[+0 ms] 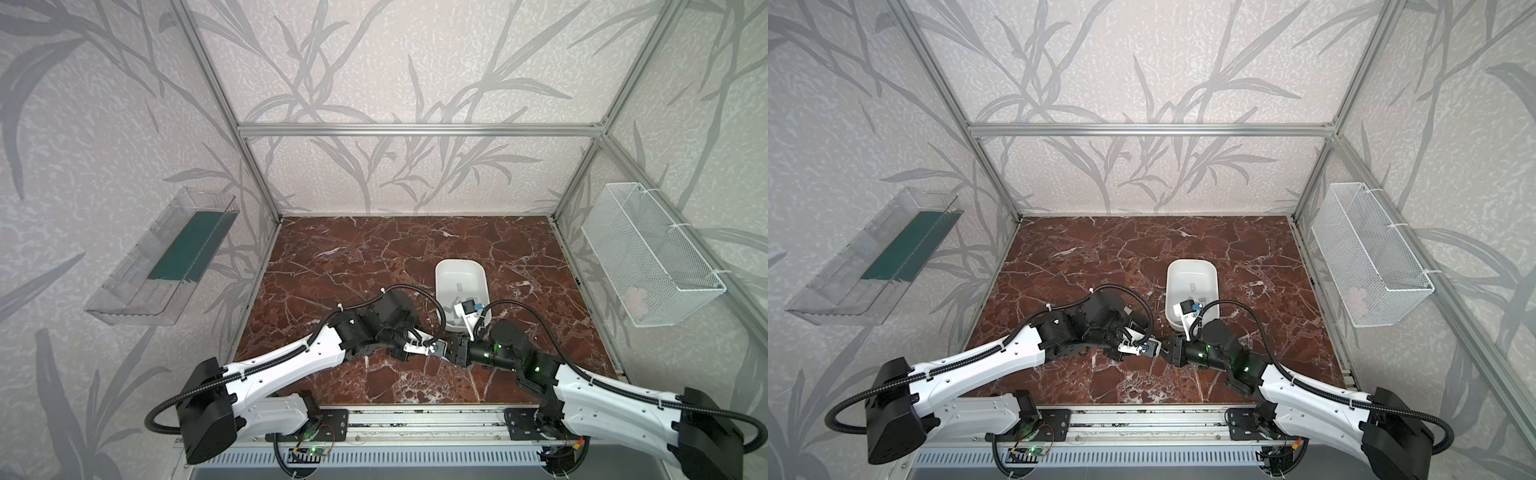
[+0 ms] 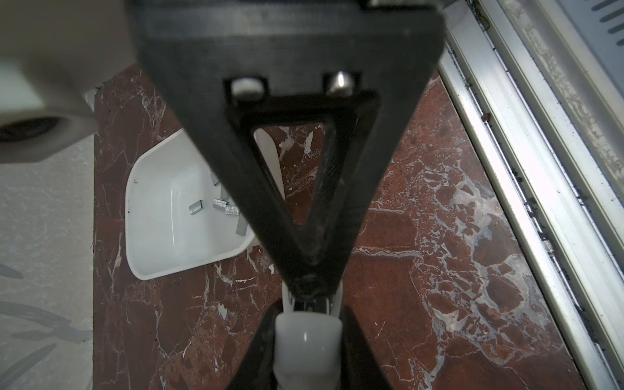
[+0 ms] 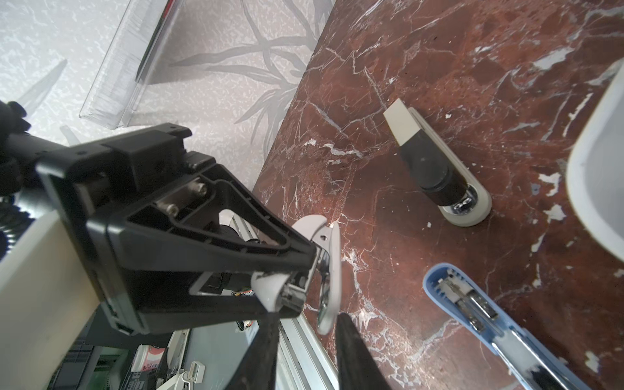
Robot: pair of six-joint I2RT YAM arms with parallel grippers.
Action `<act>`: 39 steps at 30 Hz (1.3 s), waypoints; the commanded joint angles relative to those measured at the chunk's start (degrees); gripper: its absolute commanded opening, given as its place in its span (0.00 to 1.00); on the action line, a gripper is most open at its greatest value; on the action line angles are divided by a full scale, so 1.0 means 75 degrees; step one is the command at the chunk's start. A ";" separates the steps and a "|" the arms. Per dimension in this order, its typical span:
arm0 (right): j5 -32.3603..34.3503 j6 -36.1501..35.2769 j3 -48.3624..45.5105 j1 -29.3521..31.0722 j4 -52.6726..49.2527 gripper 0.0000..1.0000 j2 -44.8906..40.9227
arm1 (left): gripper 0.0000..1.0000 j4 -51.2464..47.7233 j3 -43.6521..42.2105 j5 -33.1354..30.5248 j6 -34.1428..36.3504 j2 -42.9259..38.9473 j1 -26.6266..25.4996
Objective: Load the staples into the stapler
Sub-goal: 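Lift the white stapler toward the right gripper while the right gripper grasps its top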
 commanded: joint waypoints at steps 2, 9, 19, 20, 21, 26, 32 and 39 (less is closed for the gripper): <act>0.0102 -0.0011 0.0211 0.0074 0.0504 0.26 0.0323 | 0.00 0.0180 -0.0058 0.0252 -0.0060 -0.0272 -0.0043; 0.0361 0.0013 0.0074 0.0083 0.0641 0.20 0.0519 | 0.00 0.0173 -0.0063 0.0380 -0.0071 -0.0307 -0.0044; 0.0328 0.0059 0.0297 0.0115 0.0829 0.17 0.0915 | 0.00 0.0243 -0.0219 0.1209 0.0035 -0.0557 -0.0054; 0.0316 0.0055 0.0343 0.0138 0.0825 0.16 0.0997 | 0.00 0.0275 -0.0245 0.1200 0.0034 -0.0593 -0.0054; 0.0315 0.0056 0.0373 0.0151 0.0842 0.15 0.1059 | 0.00 0.0304 -0.0254 0.1165 0.0022 -0.0611 -0.0054; 0.0393 0.0067 0.0445 0.0244 0.0879 0.12 0.1220 | 0.00 0.0380 -0.0243 0.1032 -0.0059 -0.0649 -0.0054; 0.0409 0.0128 0.0445 0.0292 0.0928 0.06 0.1267 | 0.00 0.0441 -0.0273 0.1048 -0.0114 -0.0651 -0.0054; 0.0508 0.0214 0.0266 0.0295 0.0901 0.00 0.1305 | 0.00 0.0407 -0.0365 0.0632 -0.0065 -0.0726 0.0009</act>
